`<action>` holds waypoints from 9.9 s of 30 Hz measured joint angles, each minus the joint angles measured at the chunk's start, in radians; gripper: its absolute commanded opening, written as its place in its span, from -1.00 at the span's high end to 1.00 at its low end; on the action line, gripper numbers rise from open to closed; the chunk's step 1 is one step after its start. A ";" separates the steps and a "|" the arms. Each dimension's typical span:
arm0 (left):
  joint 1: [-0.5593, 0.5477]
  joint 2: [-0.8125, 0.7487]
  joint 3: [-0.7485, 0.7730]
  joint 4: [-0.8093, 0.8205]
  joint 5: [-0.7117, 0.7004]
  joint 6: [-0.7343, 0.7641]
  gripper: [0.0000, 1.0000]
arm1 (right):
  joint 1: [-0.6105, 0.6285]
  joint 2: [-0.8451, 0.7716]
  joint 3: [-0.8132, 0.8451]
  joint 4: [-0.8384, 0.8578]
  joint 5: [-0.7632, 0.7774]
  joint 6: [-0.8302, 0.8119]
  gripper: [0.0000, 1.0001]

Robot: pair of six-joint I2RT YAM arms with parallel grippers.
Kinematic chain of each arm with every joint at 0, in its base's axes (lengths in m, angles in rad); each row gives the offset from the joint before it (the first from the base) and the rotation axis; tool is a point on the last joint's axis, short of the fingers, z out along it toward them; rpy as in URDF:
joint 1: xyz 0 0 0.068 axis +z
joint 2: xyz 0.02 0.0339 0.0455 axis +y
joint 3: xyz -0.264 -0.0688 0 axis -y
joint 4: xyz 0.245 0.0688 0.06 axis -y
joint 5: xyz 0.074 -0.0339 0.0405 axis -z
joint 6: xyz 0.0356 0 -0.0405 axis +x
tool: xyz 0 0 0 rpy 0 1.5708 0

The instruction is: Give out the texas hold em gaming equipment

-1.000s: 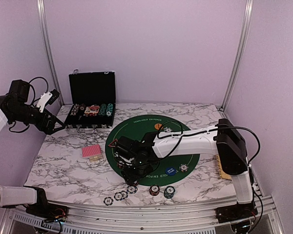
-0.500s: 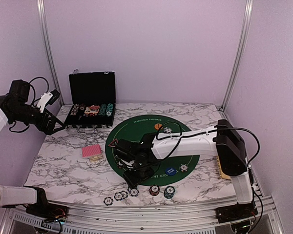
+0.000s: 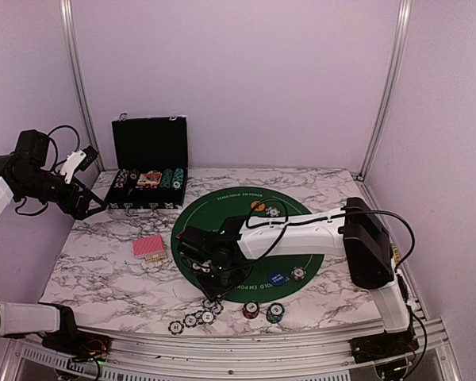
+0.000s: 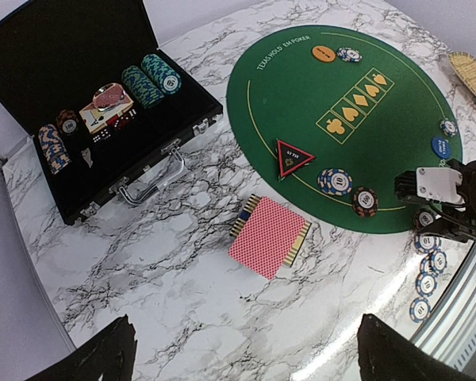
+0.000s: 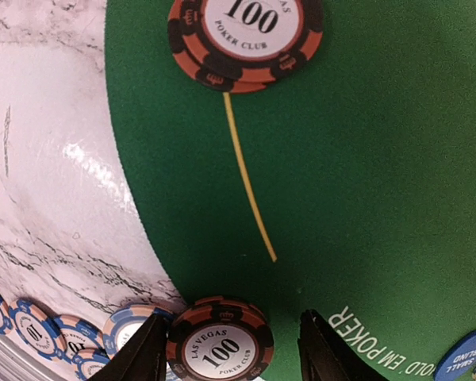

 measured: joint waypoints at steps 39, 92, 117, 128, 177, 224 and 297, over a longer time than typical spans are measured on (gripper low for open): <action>0.000 0.000 -0.006 0.000 0.000 0.003 -0.98 | -0.027 -0.046 -0.102 0.058 0.041 0.015 0.57; 0.000 0.043 -0.003 -0.001 -0.020 0.000 -0.98 | -0.478 0.288 0.438 0.045 0.135 -0.280 0.82; 0.000 0.064 0.001 -0.001 -0.019 -0.001 -0.98 | -0.541 0.393 0.567 0.190 0.114 -0.307 0.53; 0.000 0.064 0.003 -0.001 -0.019 -0.005 -0.98 | -0.544 0.393 0.567 0.205 0.107 -0.316 0.10; 0.000 0.023 0.010 -0.004 -0.018 -0.027 -0.98 | 0.005 -0.429 -0.495 0.136 -0.095 -0.217 -0.74; -0.007 0.021 -0.007 -0.005 -0.001 -0.026 -0.98 | 0.018 -0.353 -0.500 0.137 -0.061 -0.234 0.41; -0.020 0.024 -0.026 -0.041 -0.060 0.030 -0.98 | -0.172 -0.334 -0.505 0.177 0.023 -0.232 -0.12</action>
